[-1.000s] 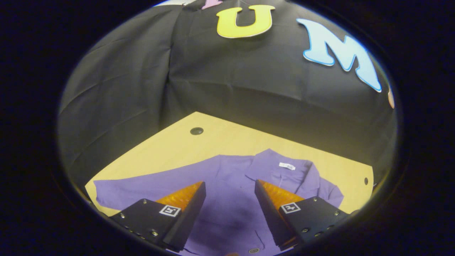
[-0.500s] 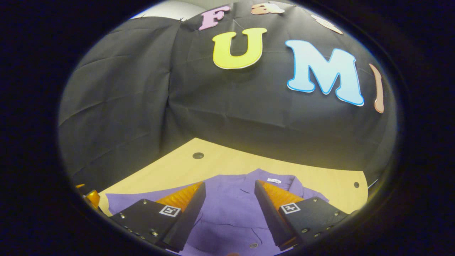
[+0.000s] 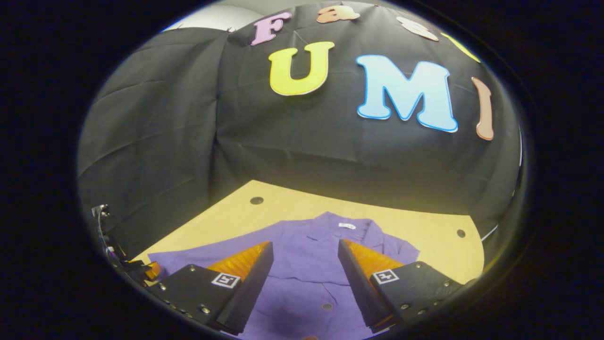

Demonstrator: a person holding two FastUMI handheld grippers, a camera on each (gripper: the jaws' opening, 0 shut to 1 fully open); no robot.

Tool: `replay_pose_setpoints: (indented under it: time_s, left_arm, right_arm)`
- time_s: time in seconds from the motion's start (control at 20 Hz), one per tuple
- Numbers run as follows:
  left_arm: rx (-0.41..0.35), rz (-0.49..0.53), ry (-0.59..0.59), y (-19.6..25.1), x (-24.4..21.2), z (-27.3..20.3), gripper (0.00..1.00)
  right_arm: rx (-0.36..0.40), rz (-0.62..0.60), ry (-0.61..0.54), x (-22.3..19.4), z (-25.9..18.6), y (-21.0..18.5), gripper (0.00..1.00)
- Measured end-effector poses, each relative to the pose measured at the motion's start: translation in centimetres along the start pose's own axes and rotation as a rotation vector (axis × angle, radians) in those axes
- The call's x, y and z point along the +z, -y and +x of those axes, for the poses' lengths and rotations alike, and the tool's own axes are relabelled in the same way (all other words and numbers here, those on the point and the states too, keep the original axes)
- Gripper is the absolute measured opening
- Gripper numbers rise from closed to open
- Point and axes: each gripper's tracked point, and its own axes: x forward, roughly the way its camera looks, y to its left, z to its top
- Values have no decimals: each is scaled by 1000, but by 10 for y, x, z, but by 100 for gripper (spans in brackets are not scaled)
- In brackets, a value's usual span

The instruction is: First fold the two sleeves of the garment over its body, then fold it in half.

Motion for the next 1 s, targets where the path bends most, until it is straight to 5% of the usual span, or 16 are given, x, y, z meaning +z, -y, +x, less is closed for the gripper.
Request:
replay_pose_setpoints:
  time_s: [0.45, 0.75, 0.85, 0.95, 1.0]
  left_arm:
    - [29, 51, -13, 5, -18, 17, 95]
    - [8, 58, 14, 15, -15, 22, 72]
    - [0, 63, 17, 16, -16, 22, 34]
    - [20, 62, 24, 18, -15, 23, 12]
    - [26, 86, 28, 17, -14, 23, 13]
  right_arm:
    - [-1, 21, -23, -10, -22, 17, 86]
    - [15, 62, -36, -21, -29, 25, 86]
    - [11, 81, -49, -27, -30, 32, 86]
    - [-4, 103, -48, -28, -35, 43, 86]
    - [-10, 116, -47, -30, -37, 49, 86]
